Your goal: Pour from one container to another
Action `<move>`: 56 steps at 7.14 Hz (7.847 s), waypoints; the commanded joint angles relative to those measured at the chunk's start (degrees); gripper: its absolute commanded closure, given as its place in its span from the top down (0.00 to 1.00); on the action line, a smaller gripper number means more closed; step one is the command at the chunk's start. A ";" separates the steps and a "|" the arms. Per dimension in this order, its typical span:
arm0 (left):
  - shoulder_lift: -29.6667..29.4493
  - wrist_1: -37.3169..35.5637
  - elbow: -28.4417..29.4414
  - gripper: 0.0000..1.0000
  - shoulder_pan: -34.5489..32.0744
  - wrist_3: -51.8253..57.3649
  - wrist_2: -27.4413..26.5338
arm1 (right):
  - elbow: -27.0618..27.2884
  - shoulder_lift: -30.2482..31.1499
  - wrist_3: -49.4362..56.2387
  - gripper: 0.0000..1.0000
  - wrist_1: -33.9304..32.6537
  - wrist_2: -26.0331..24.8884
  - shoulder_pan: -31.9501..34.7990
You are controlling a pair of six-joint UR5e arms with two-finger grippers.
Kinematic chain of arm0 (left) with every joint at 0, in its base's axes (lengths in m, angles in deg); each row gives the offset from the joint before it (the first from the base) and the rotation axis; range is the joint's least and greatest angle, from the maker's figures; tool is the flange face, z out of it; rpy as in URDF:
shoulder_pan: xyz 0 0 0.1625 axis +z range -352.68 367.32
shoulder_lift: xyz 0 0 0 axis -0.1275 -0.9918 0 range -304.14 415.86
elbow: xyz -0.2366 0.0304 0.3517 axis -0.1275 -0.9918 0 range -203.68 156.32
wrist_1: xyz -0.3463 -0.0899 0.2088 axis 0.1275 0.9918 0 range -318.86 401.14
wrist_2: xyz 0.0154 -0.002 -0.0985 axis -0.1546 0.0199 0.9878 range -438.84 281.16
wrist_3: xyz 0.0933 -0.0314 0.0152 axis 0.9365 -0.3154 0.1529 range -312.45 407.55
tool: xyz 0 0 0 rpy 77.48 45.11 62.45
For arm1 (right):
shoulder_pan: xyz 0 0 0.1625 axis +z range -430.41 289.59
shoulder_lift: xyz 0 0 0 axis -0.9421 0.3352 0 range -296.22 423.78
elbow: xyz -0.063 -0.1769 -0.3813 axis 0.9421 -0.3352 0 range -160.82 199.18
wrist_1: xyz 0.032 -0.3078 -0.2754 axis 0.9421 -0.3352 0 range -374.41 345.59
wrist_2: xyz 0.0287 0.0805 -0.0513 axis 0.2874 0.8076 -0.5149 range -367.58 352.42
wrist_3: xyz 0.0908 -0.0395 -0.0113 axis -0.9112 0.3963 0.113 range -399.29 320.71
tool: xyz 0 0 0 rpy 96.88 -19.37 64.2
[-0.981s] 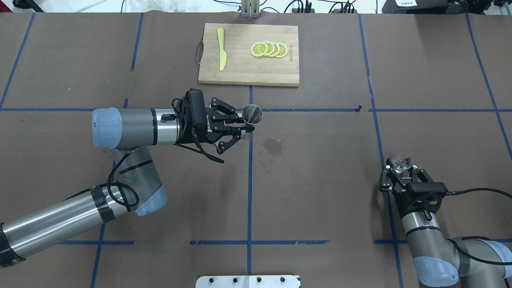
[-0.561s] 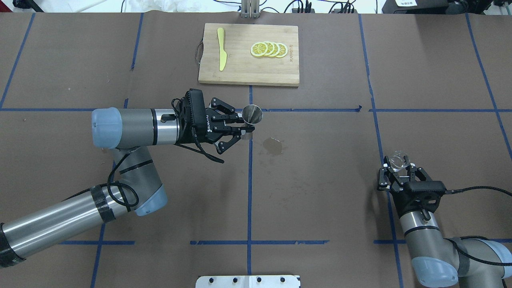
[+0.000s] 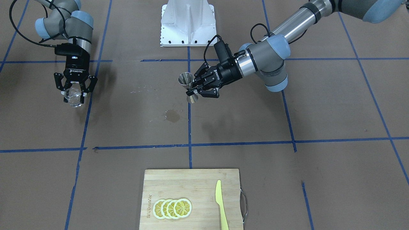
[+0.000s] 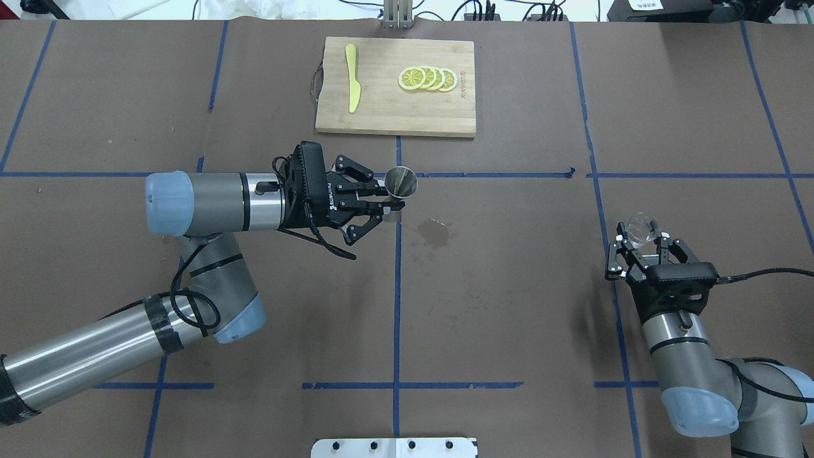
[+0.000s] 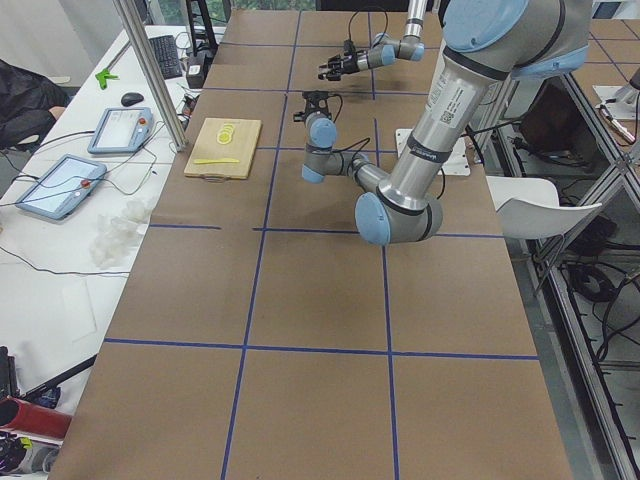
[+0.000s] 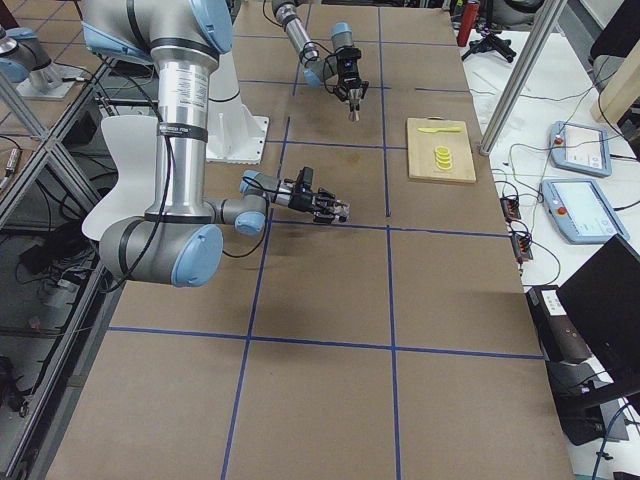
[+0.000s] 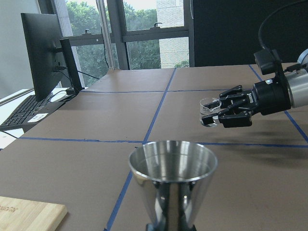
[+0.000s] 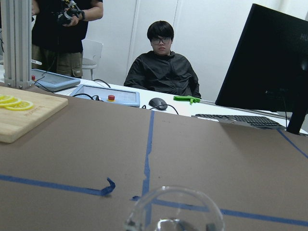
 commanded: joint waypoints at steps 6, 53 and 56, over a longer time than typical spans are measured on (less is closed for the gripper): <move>0.05 -0.08 0.14 0.00 -0.06 0.00 0.00 | 2.19 -13.24 25.40 0.00 6.15 13.05 6.89; 0.49 -0.78 0.14 0.00 0.12 0.00 -0.09 | 7.39 -46.12 68.80 0.00 -54.50 2.70 1.72; 0.58 -0.78 0.15 0.00 0.12 0.00 -0.09 | 8.09 -46.29 67.93 0.00 -52.75 3.05 1.90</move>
